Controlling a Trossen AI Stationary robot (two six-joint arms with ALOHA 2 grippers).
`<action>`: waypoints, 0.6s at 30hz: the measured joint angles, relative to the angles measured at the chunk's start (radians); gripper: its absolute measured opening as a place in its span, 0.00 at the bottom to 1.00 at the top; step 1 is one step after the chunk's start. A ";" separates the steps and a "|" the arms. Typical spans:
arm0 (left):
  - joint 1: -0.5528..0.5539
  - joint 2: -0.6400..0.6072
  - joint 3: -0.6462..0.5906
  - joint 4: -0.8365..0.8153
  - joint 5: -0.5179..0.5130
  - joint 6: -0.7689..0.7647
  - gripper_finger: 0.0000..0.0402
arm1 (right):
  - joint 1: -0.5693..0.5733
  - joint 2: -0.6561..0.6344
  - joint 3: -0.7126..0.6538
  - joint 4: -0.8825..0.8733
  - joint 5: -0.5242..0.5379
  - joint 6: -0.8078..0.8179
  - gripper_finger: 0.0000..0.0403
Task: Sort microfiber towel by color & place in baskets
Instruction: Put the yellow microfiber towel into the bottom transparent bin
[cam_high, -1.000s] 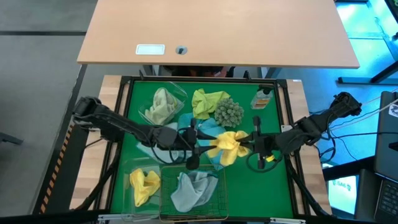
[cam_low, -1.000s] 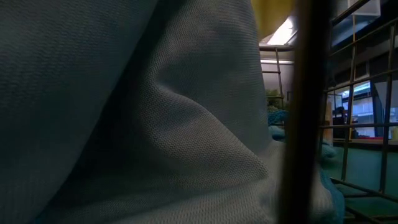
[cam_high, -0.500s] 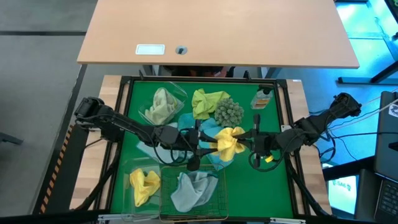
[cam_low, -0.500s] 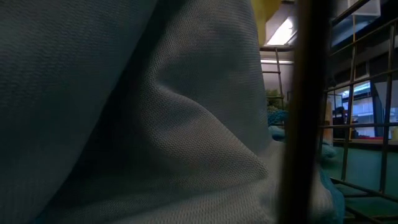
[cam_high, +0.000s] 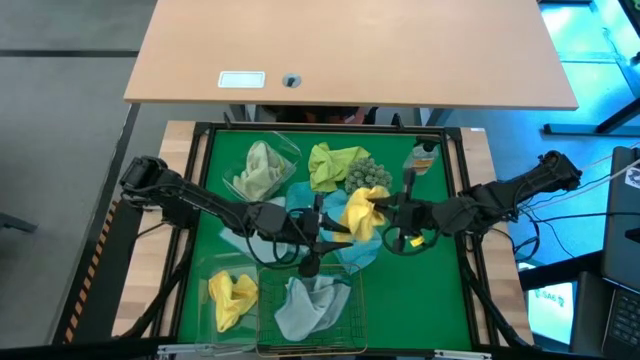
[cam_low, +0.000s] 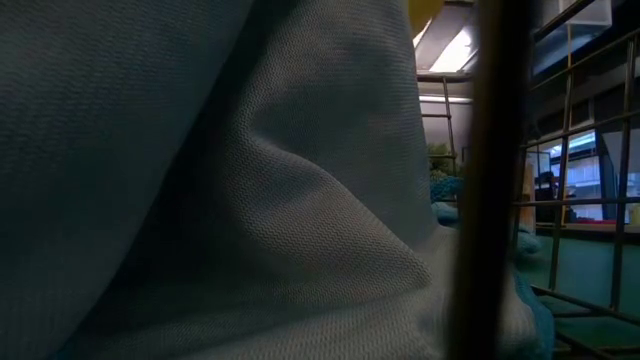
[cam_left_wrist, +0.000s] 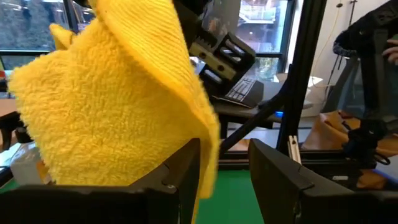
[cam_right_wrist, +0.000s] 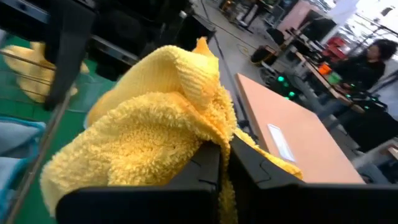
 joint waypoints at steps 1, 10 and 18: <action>0.000 0.000 0.000 0.000 -0.001 0.000 0.32 | 0.000 0.000 0.000 -0.001 0.000 0.000 0.04; 0.010 0.000 0.000 -0.005 -0.031 0.000 0.34 | 0.000 0.000 0.000 0.001 -0.171 0.005 0.04; 0.014 0.000 0.000 -0.028 -0.034 -0.007 0.51 | 0.001 0.000 0.000 0.014 -0.229 0.007 0.04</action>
